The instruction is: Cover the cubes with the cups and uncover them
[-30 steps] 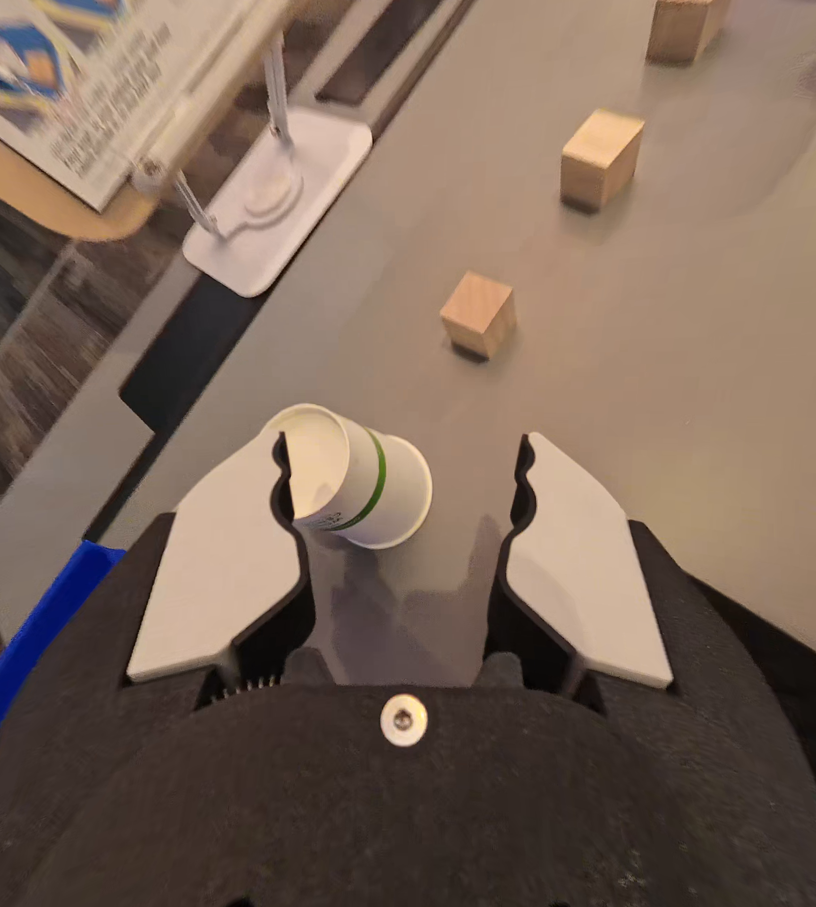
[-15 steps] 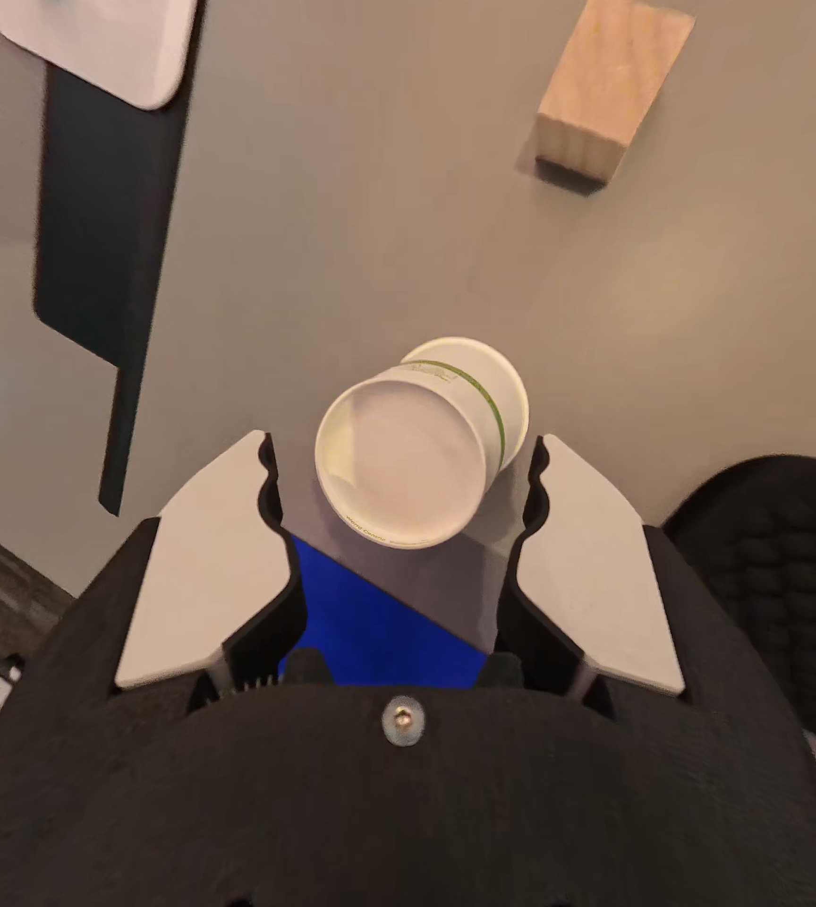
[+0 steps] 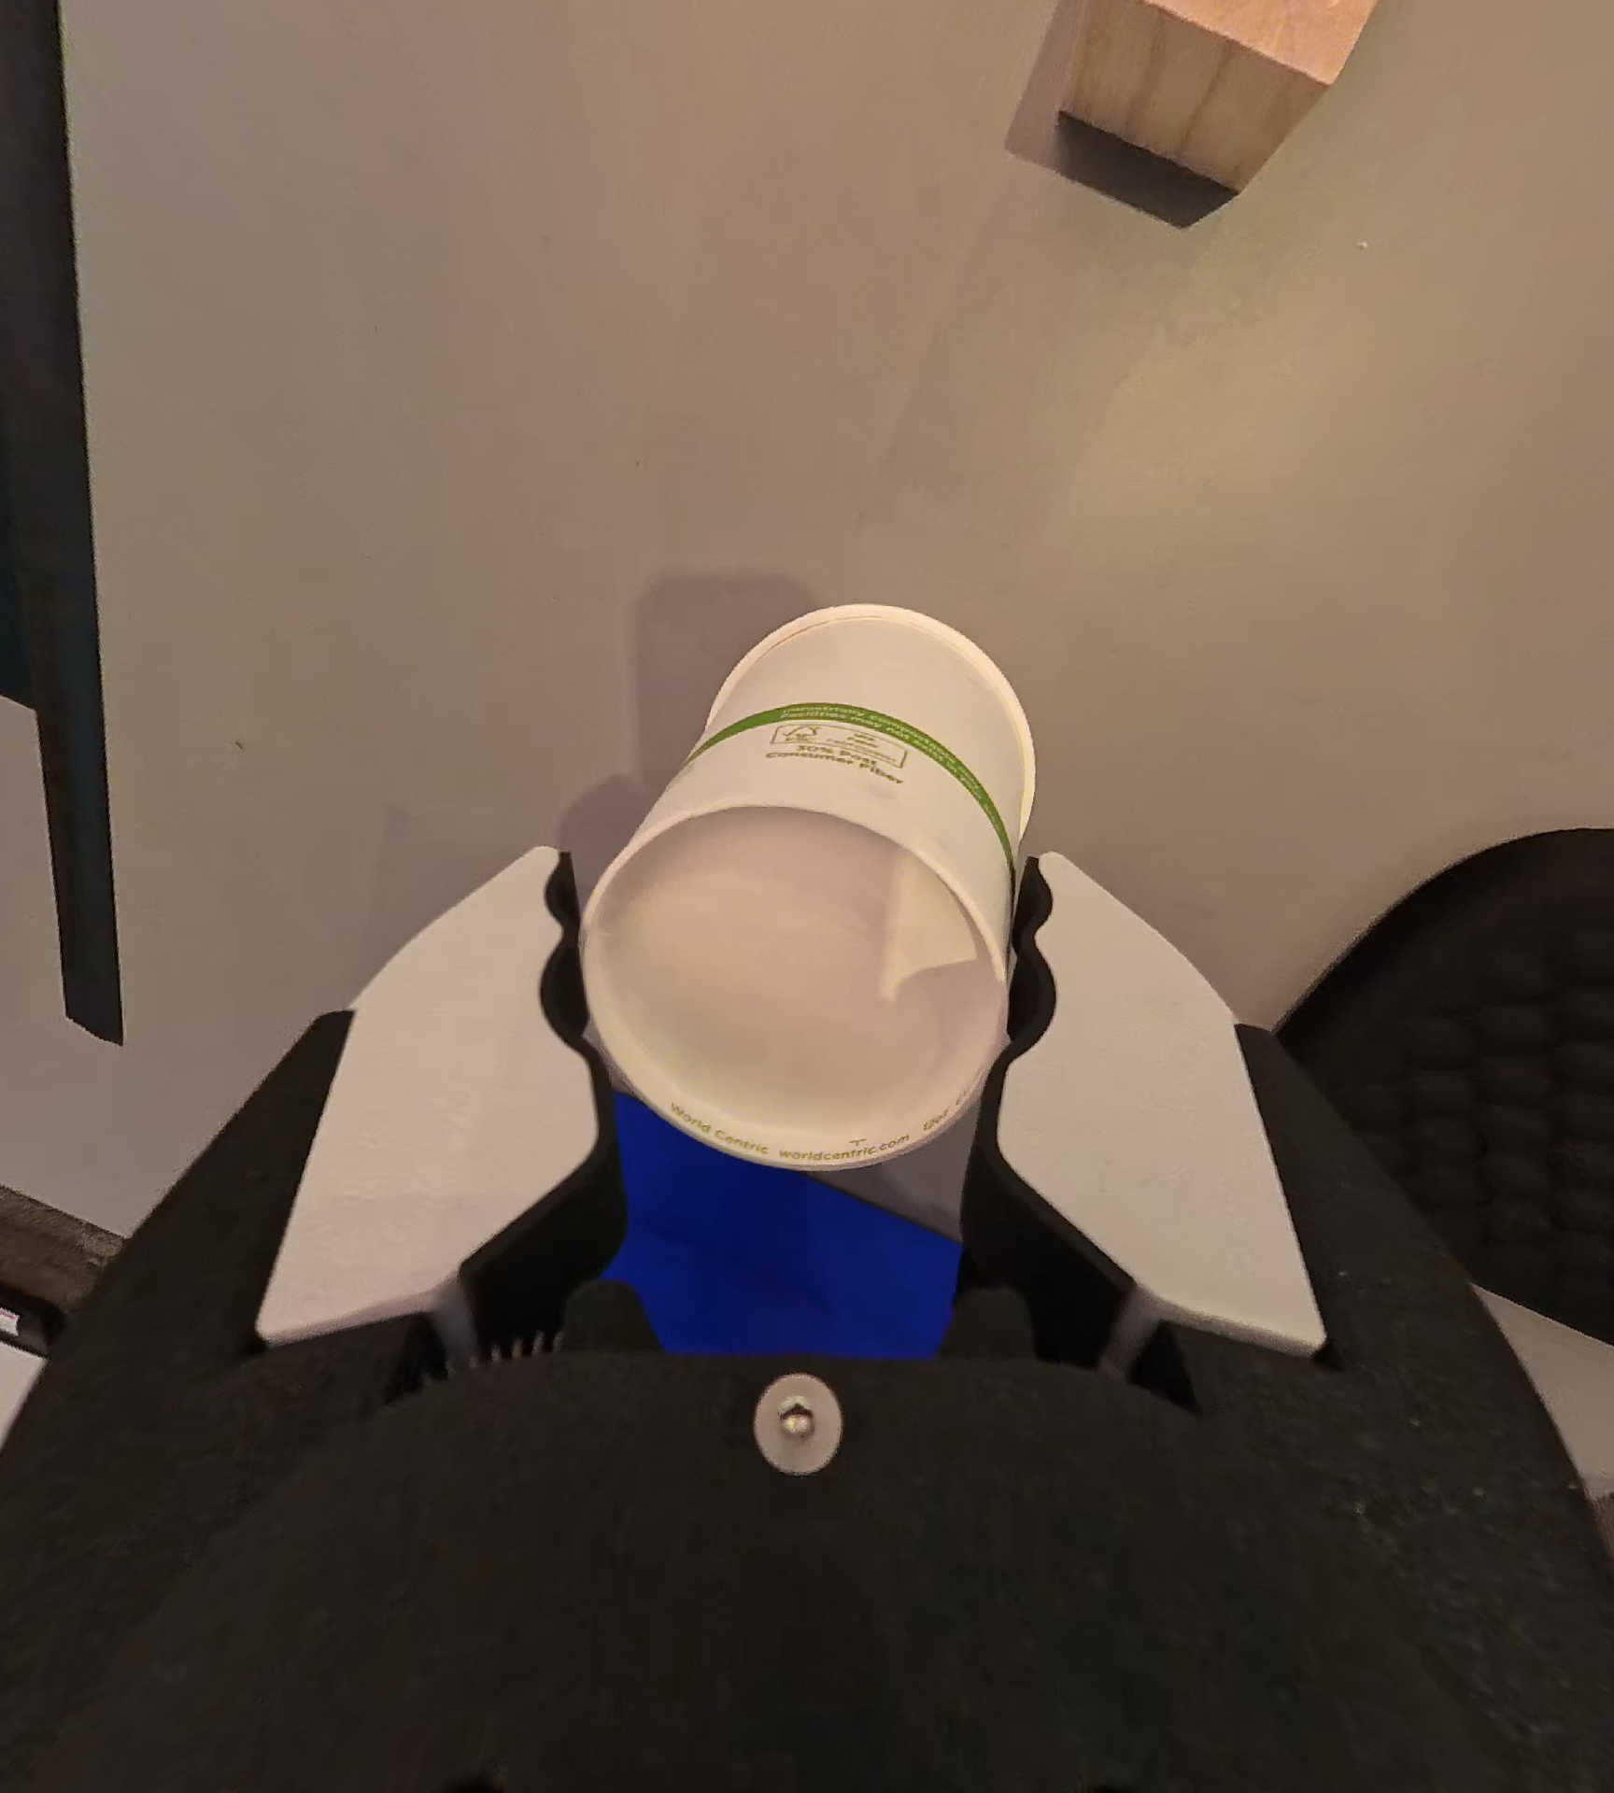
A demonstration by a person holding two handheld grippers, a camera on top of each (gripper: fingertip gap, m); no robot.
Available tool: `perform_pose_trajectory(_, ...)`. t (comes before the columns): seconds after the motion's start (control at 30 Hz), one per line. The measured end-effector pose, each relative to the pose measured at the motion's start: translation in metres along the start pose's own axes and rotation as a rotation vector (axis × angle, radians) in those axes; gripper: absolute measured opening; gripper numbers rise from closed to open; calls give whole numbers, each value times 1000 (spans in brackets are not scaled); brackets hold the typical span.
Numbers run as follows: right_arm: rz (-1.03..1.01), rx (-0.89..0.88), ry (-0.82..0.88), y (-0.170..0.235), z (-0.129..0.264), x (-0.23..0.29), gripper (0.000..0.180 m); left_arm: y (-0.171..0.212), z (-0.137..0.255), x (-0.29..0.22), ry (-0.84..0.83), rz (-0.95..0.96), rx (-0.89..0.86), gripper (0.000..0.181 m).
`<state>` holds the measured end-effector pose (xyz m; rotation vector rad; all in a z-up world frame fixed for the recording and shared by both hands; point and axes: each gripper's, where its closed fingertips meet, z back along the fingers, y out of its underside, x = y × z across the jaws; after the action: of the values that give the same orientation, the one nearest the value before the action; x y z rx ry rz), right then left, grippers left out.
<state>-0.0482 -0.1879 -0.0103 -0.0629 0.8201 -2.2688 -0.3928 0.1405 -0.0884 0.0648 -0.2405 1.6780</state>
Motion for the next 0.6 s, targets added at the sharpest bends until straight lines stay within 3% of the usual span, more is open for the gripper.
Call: perform_pose_trajectory(0.6,3,14,-34,6,-7,6,13,3,9,-3,38,24,6,85)
